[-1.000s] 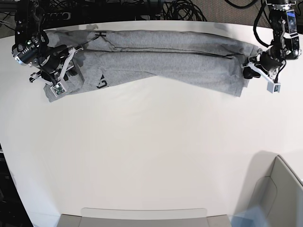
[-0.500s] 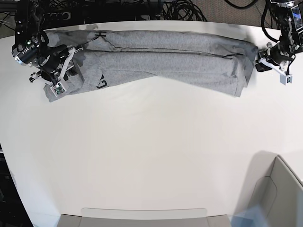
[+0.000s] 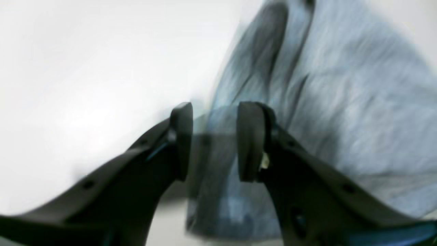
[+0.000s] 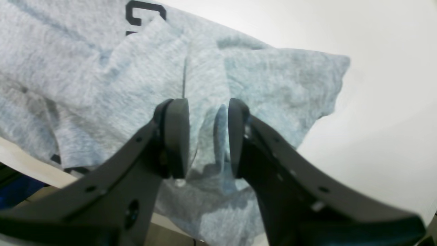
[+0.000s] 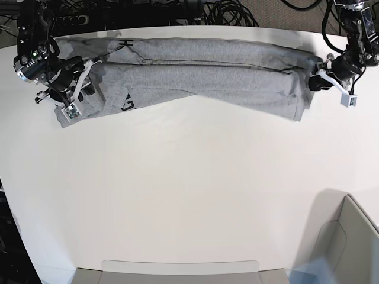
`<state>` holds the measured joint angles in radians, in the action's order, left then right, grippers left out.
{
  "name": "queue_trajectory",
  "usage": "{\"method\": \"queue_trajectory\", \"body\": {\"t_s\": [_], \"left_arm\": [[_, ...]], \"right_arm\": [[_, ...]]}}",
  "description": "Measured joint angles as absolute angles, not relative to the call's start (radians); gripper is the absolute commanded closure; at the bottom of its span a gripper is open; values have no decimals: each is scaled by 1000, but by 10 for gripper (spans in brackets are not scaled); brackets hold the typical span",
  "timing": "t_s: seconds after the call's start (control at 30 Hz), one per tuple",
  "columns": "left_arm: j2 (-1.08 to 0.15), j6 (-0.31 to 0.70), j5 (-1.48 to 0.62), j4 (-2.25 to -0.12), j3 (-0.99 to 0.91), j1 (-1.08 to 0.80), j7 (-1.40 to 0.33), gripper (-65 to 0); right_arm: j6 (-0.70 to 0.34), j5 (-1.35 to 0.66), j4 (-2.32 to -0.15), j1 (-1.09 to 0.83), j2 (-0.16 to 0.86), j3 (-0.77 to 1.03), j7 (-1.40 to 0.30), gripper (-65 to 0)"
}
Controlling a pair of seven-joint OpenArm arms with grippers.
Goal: Fold the T-shirt properly
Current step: 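Hold the folded edge ends with both grippers and tug them taut, then adjust both grippers' grip on the folded strip's ends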
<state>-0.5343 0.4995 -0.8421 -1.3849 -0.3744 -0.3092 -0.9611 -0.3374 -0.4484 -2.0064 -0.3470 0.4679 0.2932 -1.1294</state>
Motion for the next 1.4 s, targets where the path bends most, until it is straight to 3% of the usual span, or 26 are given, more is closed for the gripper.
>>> {"method": "queue_trajectory", "body": {"t_s": [0.33,0.53,0.77,0.97,1.2,1.33,1.4], "left_arm": [[-518,510,-857,-1410,-215,-327,-914,-207],[-510,513,-866,-1406,-218,-332,-903,0],[-505,517,-869,-1414,-234,-360,-861,0],[-446,519,-849,-1427,-449,-368,-920,0],[-461,502,-817,-1300,-599,-256,-960,0],[-493,629,-815,-1302,-583,-199,-1048,0],[-482,641,-815,-1302,-578,-194,-1047,0]], "right_arm": [[-337,-448,-2006,-349,467,293,-1129,-199],[-337,-448,-2006,-349,496,291,-1129,-199],[-337,-449,-2007,-349,495,292,-1129,-199],[-337,-454,-2010,-333,490,310,-1052,-199],[-337,-605,-2009,-296,423,526,-1044,-199],[-337,-641,-2008,-304,423,546,-1050,-199],[-337,-643,-2008,-307,423,545,-1051,-199]]}}
